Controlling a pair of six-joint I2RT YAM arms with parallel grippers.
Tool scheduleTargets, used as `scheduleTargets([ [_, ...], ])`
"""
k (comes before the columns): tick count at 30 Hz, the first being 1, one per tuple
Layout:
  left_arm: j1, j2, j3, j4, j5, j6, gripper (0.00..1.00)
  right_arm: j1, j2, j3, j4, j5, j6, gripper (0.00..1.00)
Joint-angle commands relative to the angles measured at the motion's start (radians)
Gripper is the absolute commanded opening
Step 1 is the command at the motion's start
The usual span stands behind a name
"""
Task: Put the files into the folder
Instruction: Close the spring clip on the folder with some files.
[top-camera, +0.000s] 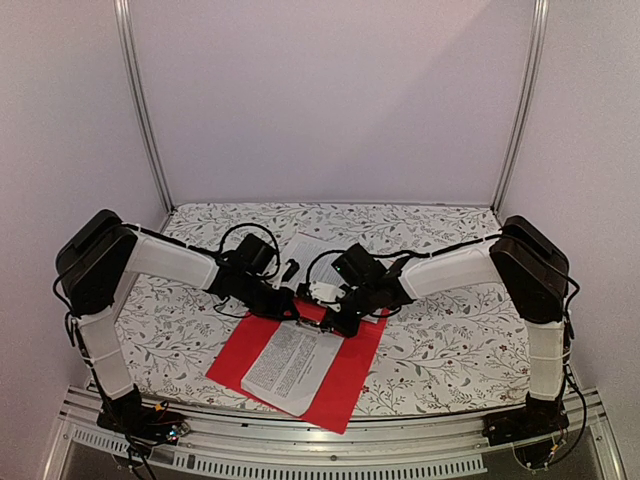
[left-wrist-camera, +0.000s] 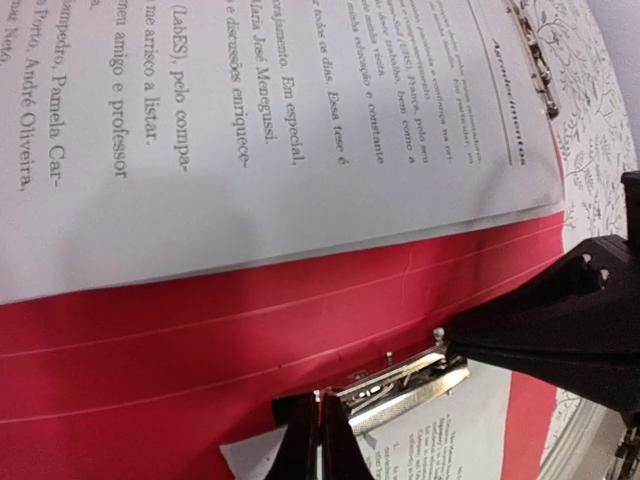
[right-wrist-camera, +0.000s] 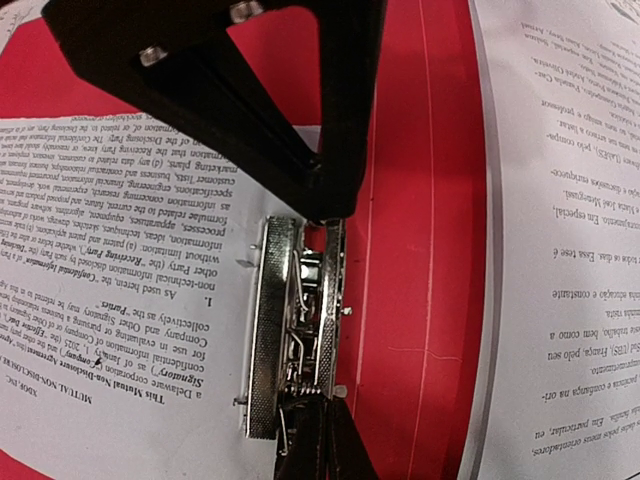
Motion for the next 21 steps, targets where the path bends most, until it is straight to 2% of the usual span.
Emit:
scheduleTargets([
  [1, 0.027, 0.028, 0.006, 0.175, -0.024, 0.033, 0.0, 0.042, 0.135, -0.072, -0.276, -0.016, -0.041, 0.0],
  [17, 0.027, -0.063, -0.034, 0.194, 0.059, 0.022, 0.0, 0.042, 0.14, -0.064, -0.279, -0.001, -0.035, 0.0],
  [21, 0.027, -0.087, -0.041, 0.186, 0.07, 0.022, 0.06, 0.042, 0.134, -0.064, -0.283, 0.002, -0.033, 0.0],
])
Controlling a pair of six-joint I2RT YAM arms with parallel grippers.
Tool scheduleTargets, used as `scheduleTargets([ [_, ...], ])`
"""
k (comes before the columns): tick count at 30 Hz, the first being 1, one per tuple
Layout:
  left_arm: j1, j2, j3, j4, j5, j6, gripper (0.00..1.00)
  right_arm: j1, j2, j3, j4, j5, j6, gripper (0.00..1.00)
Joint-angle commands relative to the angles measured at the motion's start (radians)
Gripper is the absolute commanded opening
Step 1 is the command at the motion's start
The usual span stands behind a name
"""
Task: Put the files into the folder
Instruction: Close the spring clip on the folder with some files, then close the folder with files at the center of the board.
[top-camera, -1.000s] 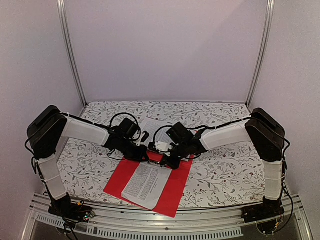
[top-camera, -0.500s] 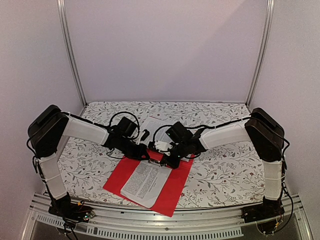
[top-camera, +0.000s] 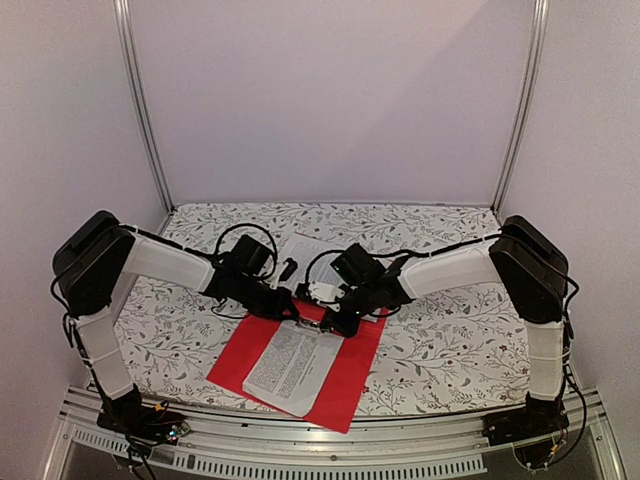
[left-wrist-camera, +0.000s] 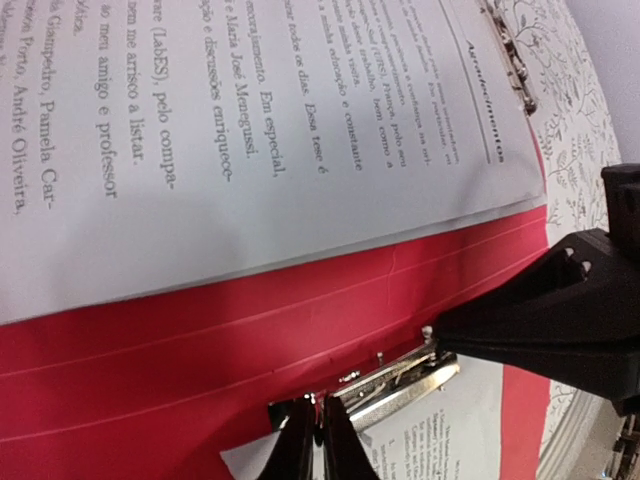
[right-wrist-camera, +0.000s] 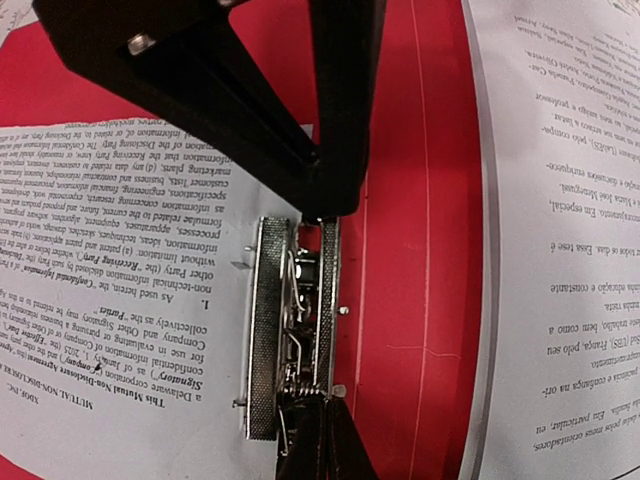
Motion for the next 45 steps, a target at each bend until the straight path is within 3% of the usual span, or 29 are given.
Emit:
scheduleTargets([
  [1, 0.012, -0.078, 0.002, 0.117, 0.017, 0.009, 0.08, 0.042, 0.127, -0.076, -0.265, -0.001, -0.032, 0.0],
  [11, 0.024, -0.185, -0.008, -0.024, -0.086, 0.053, 0.31, 0.035, 0.096, -0.067, -0.287, 0.004, -0.044, 0.0],
  [15, 0.063, -0.218, 0.002, -0.142, -0.246, 0.056, 0.51, 0.027, 0.066, -0.068, -0.296, 0.011, -0.049, 0.0],
  [17, 0.092, -0.219, 0.003, -0.176, -0.302, 0.048, 0.65, 0.027, 0.054, -0.064, -0.305, 0.021, -0.051, 0.04],
  [19, 0.123, -0.211, 0.009, -0.187, -0.322, 0.047, 0.71, 0.028, 0.039, -0.061, -0.312, 0.029, -0.053, 0.09],
  [24, 0.215, -0.13, 0.064, -0.214, -0.232, 0.048, 0.74, 0.027, 0.007, -0.054, -0.324, 0.046, -0.055, 0.2],
  [28, 0.264, -0.043, 0.129, -0.21, -0.062, 0.056, 0.75, 0.027, -0.025, -0.056, -0.323, 0.062, -0.052, 0.29],
  [37, 0.269, 0.183, 0.329, -0.269, 0.199, 0.094, 0.84, 0.025, -0.056, -0.059, -0.315, 0.089, -0.044, 0.53],
  [45, 0.269, 0.301, 0.44, -0.332, 0.288, 0.102, 0.81, 0.0, -0.129, -0.091, -0.275, 0.048, -0.017, 0.68],
])
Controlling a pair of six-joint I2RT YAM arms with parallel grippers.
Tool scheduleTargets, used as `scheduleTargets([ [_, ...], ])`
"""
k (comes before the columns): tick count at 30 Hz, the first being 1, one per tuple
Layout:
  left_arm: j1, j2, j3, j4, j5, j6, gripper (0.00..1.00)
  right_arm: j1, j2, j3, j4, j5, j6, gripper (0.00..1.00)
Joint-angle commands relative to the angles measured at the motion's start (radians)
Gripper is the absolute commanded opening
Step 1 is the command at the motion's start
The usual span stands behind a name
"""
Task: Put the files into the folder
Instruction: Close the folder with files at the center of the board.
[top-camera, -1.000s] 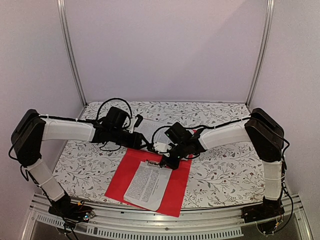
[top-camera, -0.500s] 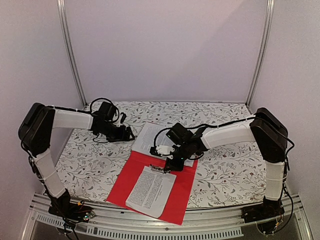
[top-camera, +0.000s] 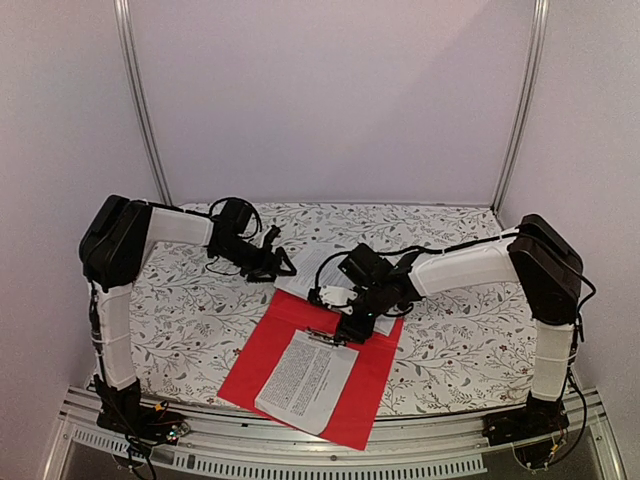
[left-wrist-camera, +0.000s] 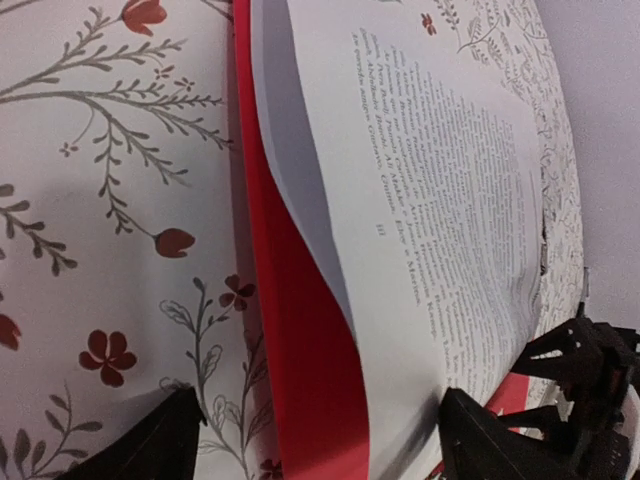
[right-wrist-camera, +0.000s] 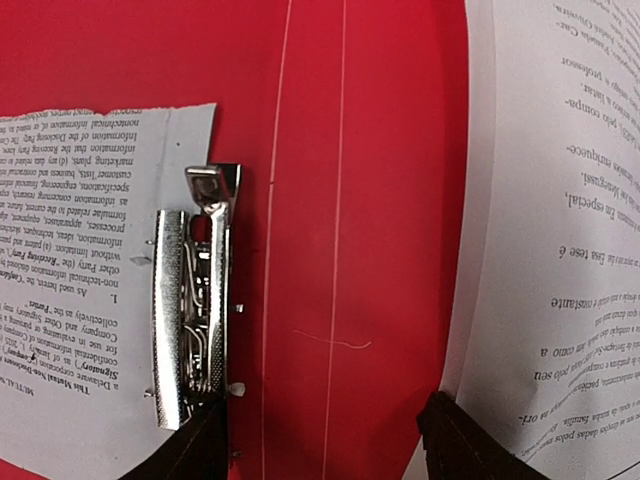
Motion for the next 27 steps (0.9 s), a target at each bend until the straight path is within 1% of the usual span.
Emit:
scheduleTargets([
  [1, 0.003, 0.06, 0.032, -0.079, 0.081, 0.017, 0.8, -0.006, -0.053, -0.062, -0.121, -0.06, 0.022, 0.7],
  [2, 0.003, 0.066, 0.036, -0.084, 0.09, 0.018, 0.79, -0.005, -0.067, -0.064, -0.12, -0.068, 0.026, 0.73],
  [4, 0.002, 0.071, 0.035, -0.08, 0.101, 0.016, 0.78, -0.005, -0.09, -0.068, -0.125, -0.082, 0.03, 0.81],
  [7, 0.005, 0.079, 0.038, -0.071, 0.102, 0.004, 0.77, -0.002, -0.122, -0.082, -0.126, -0.105, 0.041, 0.98],
  [9, 0.005, 0.088, 0.046, -0.064, 0.103, -0.006, 0.77, 0.003, -0.14, -0.088, -0.133, -0.112, 0.044, 0.99],
  [13, 0.004, 0.095, 0.058, -0.052, 0.092, -0.024, 0.75, 0.024, -0.149, -0.058, -0.17, -0.123, 0.035, 0.99],
  [17, 0.004, 0.09, 0.056, -0.047, 0.074, -0.034, 0.74, 0.045, -0.124, -0.001, -0.192, -0.13, 0.027, 0.99],
  [21, 0.002, 0.081, 0.033, -0.031, 0.061, -0.046, 0.7, 0.052, -0.091, 0.072, -0.225, -0.079, 0.026, 0.99],
  [22, 0.002, 0.076, 0.024, -0.026, 0.057, -0.05, 0.69, 0.053, -0.082, 0.089, -0.234, -0.058, 0.023, 0.97],
  [24, 0.0, 0.065, 0.009, -0.014, 0.05, -0.056, 0.66, 0.054, -0.053, 0.117, -0.258, -0.024, 0.014, 0.89],
  [26, 0.0, 0.054, -0.006, -0.004, 0.045, -0.063, 0.64, 0.054, -0.031, 0.141, -0.281, 0.006, 0.008, 0.76],
  [27, -0.001, 0.048, -0.011, -0.002, 0.042, -0.064, 0.63, 0.054, -0.021, 0.149, -0.287, 0.016, 0.008, 0.71],
])
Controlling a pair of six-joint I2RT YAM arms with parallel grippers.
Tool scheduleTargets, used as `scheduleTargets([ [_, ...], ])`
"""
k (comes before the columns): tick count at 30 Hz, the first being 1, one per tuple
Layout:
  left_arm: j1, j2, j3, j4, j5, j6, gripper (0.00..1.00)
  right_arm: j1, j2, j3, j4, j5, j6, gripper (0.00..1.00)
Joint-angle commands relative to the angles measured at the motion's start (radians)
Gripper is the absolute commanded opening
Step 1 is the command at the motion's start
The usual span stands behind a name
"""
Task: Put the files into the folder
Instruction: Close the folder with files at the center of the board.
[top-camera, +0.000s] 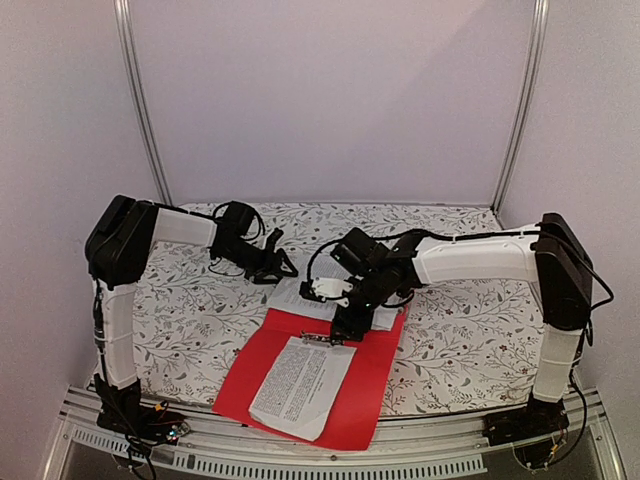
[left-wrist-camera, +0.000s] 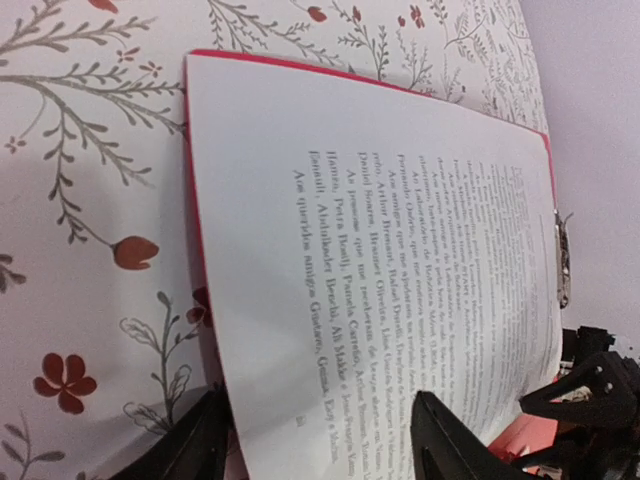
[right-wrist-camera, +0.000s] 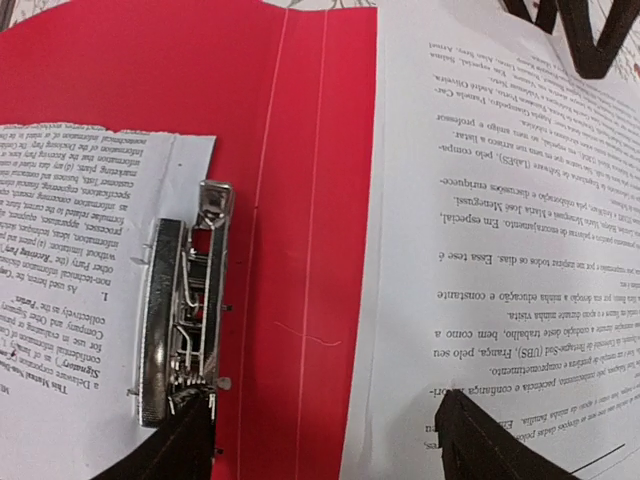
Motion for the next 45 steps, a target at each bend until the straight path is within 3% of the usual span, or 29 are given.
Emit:
scheduleTargets([
  [1, -0.001, -0.008, -0.049, -0.008, -0.049, -0.018, 0.62, 0.014, 0.068, 0.039, -0.087, 0.051, -0.011, 0.67],
  [7, -0.001, -0.027, -0.066, -0.004, -0.064, -0.021, 0.57, 0.013, 0.07, 0.024, -0.061, 0.096, -0.015, 0.37],
  [10, 0.0, -0.04, -0.083, 0.0, -0.072, -0.02, 0.55, 0.012, 0.052, 0.011, -0.043, 0.085, -0.02, 0.35],
  [25, 0.008, -0.067, -0.126, 0.05, -0.084, -0.022, 0.56, -0.021, -0.107, -0.09, 0.033, 0.048, 0.131, 0.54],
  [31, 0.02, -0.047, -0.115, 0.053, -0.052, -0.027, 0.57, -0.161, -0.202, -0.185, 0.069, -0.083, 0.355, 0.65],
  [38, 0.023, -0.018, -0.078, 0.011, -0.028, -0.002, 0.61, -0.271, -0.289, -0.279, 0.073, -0.066, 0.655, 0.73],
  [45, 0.029, 0.038, -0.025, -0.032, 0.007, 0.017, 0.61, -0.33, -0.244, -0.352, 0.119, -0.08, 0.811, 0.79],
])
